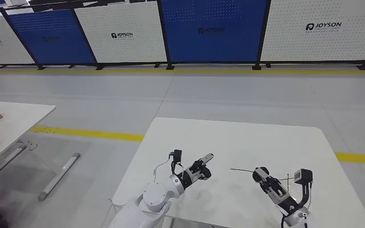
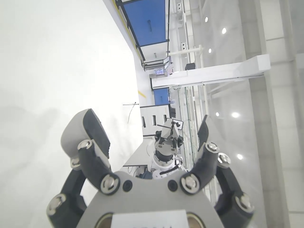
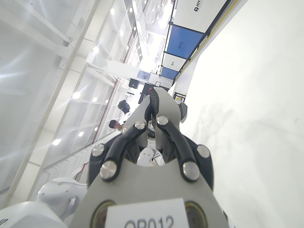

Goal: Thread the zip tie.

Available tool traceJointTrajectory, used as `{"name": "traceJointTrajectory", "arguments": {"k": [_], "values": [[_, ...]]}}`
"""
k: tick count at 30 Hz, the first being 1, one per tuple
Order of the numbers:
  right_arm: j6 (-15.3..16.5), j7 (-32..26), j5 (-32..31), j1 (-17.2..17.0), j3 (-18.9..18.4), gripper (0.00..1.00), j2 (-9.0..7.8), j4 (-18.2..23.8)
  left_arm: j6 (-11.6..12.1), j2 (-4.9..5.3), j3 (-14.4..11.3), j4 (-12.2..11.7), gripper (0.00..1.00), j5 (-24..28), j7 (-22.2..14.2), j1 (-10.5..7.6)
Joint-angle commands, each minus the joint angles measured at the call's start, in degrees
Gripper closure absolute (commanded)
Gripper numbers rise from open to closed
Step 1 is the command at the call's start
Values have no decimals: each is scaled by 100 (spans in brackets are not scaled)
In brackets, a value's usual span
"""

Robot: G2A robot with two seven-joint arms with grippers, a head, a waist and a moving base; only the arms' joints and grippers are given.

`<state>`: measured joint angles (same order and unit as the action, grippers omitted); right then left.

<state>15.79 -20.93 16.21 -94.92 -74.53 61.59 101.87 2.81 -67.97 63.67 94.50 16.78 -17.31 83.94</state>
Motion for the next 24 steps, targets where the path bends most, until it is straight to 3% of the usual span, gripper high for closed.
{"name": "traceJointTrajectory", "arguments": {"k": [1, 11, 15, 24], "values": [[0, 0, 0, 0, 0, 100, 0, 0, 4, 2, 5, 6, 0, 1, -30, 5], [0, 16, -48, -5, 28, 100, 6, 33, 4, 2, 5, 6, 0, 1, -30, 5], [135, 83, -231, -72, 158, 100, 34, 116, 4, 2, 5, 6, 0, 1, -30, 5], [53, -16, -340, 3, 309, 100, 56, 44, 4, 2, 5, 6, 0, 1, -30, 5]]}}
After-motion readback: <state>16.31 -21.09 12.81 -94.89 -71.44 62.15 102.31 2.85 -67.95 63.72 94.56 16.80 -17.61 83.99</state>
